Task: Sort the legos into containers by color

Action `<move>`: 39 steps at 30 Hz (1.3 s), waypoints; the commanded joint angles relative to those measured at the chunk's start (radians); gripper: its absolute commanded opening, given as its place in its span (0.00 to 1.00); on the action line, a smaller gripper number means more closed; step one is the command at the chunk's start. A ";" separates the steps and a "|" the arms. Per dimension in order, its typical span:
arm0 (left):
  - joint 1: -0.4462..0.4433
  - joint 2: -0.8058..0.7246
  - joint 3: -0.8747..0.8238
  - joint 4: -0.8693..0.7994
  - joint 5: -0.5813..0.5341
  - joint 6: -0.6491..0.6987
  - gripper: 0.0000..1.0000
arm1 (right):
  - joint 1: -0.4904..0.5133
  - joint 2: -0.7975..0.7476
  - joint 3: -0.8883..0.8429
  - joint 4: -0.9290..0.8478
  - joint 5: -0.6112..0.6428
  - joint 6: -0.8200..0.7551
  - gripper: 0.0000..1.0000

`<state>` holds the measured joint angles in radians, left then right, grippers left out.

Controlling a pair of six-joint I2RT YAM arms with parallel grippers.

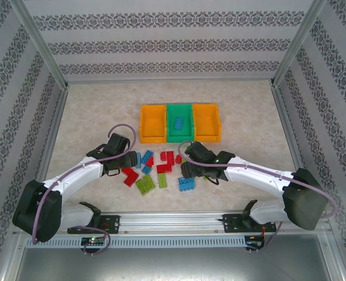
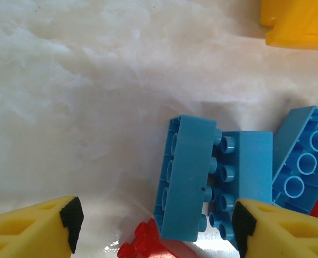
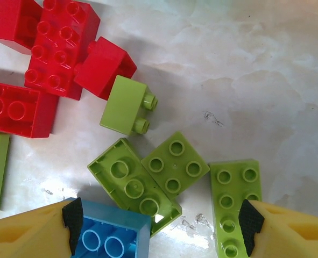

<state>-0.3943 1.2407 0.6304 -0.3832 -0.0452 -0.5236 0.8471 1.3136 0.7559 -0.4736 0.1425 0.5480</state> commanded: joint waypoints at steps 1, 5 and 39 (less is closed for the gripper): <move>0.015 0.020 -0.007 0.014 0.015 0.027 0.73 | 0.004 0.011 -0.003 -0.003 0.033 0.012 0.79; 0.023 0.051 -0.003 0.021 0.021 0.040 0.70 | 0.001 0.013 0.002 -0.007 0.035 0.015 0.80; 0.074 0.168 0.059 0.052 0.026 0.137 0.77 | -0.007 -0.018 0.007 -0.009 0.052 0.030 0.80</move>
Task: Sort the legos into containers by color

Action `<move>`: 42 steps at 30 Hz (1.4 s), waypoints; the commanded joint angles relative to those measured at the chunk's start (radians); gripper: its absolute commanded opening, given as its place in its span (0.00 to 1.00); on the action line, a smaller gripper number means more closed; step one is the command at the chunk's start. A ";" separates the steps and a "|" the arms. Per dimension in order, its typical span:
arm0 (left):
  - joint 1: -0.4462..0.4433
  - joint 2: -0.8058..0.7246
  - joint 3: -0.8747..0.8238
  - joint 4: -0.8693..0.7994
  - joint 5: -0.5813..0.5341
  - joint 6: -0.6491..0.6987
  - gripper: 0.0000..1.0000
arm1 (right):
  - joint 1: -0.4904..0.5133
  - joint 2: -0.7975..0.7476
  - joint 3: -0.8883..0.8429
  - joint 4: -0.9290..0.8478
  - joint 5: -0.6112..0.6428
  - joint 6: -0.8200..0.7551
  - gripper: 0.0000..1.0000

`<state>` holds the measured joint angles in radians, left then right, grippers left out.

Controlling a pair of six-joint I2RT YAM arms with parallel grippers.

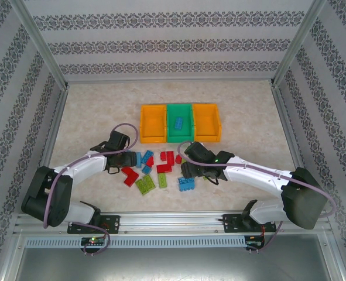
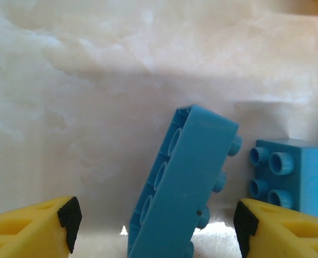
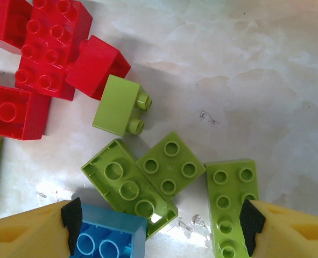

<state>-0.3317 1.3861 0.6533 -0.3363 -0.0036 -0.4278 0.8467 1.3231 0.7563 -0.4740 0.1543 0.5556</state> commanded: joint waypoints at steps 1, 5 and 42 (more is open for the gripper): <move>0.011 0.031 0.043 0.003 -0.016 0.044 0.77 | -0.008 -0.033 0.005 -0.008 0.041 0.021 0.80; 0.012 0.071 0.066 0.005 -0.007 0.049 0.71 | -0.013 -0.055 -0.006 -0.014 0.044 0.024 0.80; -0.206 0.196 0.619 0.002 0.205 0.007 0.13 | 0.039 -0.207 -0.106 -0.121 0.028 0.234 0.80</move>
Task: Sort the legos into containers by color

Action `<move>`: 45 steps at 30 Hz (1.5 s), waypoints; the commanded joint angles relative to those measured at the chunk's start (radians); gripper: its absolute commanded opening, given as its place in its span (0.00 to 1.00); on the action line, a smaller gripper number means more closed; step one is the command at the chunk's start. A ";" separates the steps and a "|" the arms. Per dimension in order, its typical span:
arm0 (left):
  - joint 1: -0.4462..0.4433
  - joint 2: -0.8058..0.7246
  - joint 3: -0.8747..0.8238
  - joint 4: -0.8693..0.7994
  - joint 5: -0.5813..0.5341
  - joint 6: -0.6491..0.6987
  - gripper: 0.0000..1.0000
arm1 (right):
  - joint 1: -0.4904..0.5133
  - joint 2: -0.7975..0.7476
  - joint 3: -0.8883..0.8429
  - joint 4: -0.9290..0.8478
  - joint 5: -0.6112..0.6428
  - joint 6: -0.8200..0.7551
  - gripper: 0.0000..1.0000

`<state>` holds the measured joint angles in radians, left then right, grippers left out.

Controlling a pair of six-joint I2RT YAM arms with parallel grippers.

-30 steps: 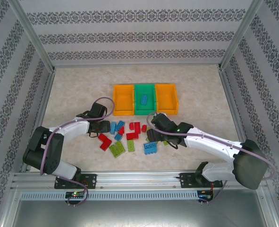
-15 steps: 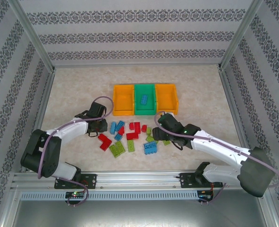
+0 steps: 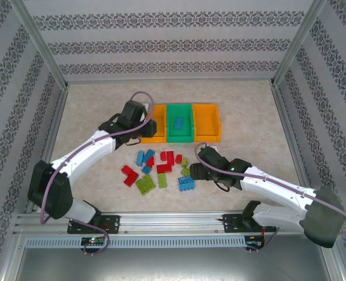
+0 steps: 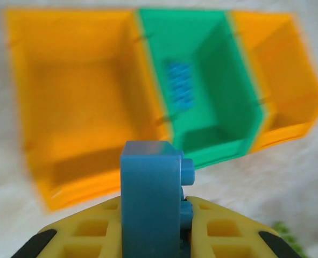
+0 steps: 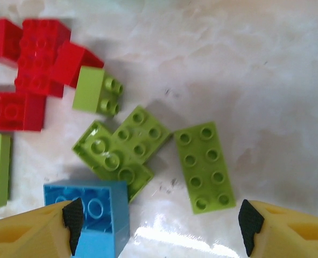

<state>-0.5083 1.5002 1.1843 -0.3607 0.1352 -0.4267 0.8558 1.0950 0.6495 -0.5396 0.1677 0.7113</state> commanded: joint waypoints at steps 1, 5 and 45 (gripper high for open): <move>-0.038 0.126 0.132 0.030 0.084 0.006 0.13 | 0.043 0.028 -0.002 -0.056 0.020 0.097 0.80; -0.044 0.281 0.268 0.030 0.101 0.001 0.14 | 0.093 0.045 -0.017 -0.019 0.042 0.150 0.84; -0.057 0.111 0.131 0.007 -0.077 -0.021 0.80 | 0.306 0.462 0.162 0.001 0.083 0.295 0.73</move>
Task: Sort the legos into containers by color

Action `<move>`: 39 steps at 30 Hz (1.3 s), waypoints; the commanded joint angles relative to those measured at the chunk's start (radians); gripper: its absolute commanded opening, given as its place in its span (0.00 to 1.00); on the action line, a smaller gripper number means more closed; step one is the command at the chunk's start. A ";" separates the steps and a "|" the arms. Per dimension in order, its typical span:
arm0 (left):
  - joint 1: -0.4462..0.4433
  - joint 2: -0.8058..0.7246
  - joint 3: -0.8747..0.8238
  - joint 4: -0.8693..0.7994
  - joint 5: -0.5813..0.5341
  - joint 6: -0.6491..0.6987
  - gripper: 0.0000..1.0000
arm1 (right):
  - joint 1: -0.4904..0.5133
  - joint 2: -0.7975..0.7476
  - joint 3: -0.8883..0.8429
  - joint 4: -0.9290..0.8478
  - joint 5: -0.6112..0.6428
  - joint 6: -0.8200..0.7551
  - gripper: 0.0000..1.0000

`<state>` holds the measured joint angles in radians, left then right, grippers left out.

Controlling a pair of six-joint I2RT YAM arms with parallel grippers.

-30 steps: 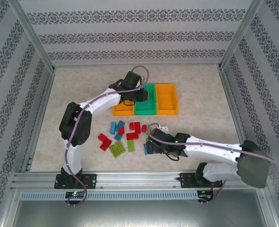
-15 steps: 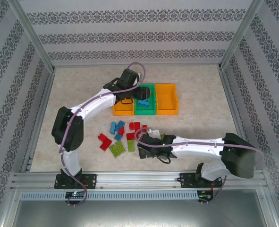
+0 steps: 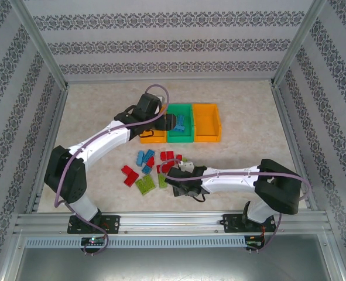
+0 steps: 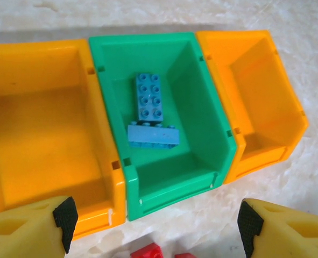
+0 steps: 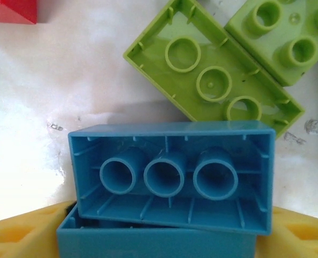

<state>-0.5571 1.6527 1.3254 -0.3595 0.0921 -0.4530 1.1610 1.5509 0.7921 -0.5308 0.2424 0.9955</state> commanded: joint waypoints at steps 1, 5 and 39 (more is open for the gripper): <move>-0.008 -0.046 -0.015 0.002 -0.040 0.006 0.81 | -0.001 0.004 0.019 -0.012 0.009 0.011 0.70; -0.006 -0.068 -0.036 -0.006 -0.062 0.012 0.81 | -0.001 -0.019 0.021 -0.034 0.018 0.001 0.61; 0.008 -0.359 -0.364 -0.079 -0.149 0.031 0.87 | -0.623 0.136 0.575 0.002 -0.349 -0.564 0.57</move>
<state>-0.5545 1.3296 0.9897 -0.4049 -0.0387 -0.4229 0.5503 1.6115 1.2884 -0.5503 -0.0917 0.4873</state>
